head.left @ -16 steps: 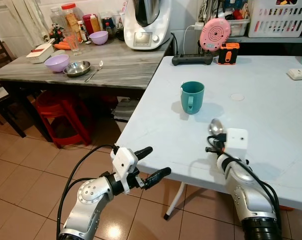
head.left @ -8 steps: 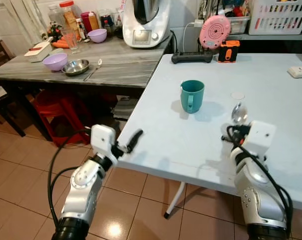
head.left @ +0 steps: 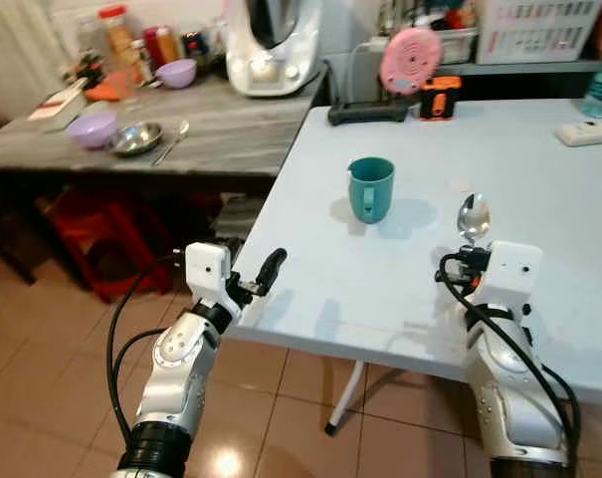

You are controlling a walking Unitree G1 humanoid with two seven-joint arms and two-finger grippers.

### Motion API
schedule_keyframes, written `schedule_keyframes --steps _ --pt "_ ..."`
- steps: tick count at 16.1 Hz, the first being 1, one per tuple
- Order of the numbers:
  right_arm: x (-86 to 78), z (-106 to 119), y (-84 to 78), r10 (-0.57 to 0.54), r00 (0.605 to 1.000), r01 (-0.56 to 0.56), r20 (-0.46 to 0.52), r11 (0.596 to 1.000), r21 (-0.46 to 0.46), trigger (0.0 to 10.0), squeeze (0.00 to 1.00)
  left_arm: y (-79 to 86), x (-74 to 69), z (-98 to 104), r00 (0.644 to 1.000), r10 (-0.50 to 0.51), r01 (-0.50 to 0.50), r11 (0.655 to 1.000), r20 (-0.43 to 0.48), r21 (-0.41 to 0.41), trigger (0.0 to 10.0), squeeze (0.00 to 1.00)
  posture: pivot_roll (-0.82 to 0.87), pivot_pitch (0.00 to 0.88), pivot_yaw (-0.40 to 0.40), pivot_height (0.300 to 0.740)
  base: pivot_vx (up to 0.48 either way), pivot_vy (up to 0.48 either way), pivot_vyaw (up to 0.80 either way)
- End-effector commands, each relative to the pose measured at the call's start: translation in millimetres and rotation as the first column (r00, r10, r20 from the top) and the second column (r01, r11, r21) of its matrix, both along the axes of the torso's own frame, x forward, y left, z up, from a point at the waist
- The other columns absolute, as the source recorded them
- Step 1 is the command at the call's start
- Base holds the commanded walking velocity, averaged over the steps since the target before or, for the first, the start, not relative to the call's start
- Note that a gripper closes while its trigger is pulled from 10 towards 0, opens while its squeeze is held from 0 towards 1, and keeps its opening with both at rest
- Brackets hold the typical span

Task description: Setting the table

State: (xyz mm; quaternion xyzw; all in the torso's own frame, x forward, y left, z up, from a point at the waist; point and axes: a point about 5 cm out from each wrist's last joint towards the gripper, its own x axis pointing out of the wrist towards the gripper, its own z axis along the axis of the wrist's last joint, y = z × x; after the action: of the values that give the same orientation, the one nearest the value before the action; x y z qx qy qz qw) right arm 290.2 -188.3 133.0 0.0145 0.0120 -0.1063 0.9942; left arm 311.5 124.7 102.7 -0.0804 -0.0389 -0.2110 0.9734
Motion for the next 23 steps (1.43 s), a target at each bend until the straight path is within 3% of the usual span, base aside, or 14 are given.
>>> schedule_keyframes --steps 1,8,18,23 --pt "0.0 2.2 8.1 0.018 1.0 -0.018 0.016 1.0 0.006 10.0 0.0 10.3 1.0 -1.8 0.999 0.037 -0.037 0.999 -0.009 0.005 10.0 0.0 -0.11 0.0 0.14 0.74 0.0 0.337 -0.8" --pt "0.7 -0.7 9.8 0.02 1.0 -0.02 0.015 1.0 0.005 10.0 0.0 11.2 1.8 -2.4 0.999 0.035 -0.035 0.999 -0.006 0.015 10.0 0.0 -0.1 0.0 0.142 0.74 0.0 0.376 -0.62" --pt "1.1 2.0 14.9 0.059 0.997 -0.058 0.047 0.998 -0.019 10.0 0.0 11.1 6.2 1.5 0.997 0.08 -0.08 0.997 0.015 0.01 10.0 0.0 -0.09 0.0 0.14 0.74 0.0 0.437 0.0" --pt "0.7 0.6 15.3 0.062 0.997 -0.061 0.051 0.998 -0.019 10.0 0.0 12.2 6.2 0.1 0.996 0.092 -0.093 0.996 0.014 0.018 10.0 0.0 -0.09 0.0 0.144 0.74 0.0 0.48 0.6"
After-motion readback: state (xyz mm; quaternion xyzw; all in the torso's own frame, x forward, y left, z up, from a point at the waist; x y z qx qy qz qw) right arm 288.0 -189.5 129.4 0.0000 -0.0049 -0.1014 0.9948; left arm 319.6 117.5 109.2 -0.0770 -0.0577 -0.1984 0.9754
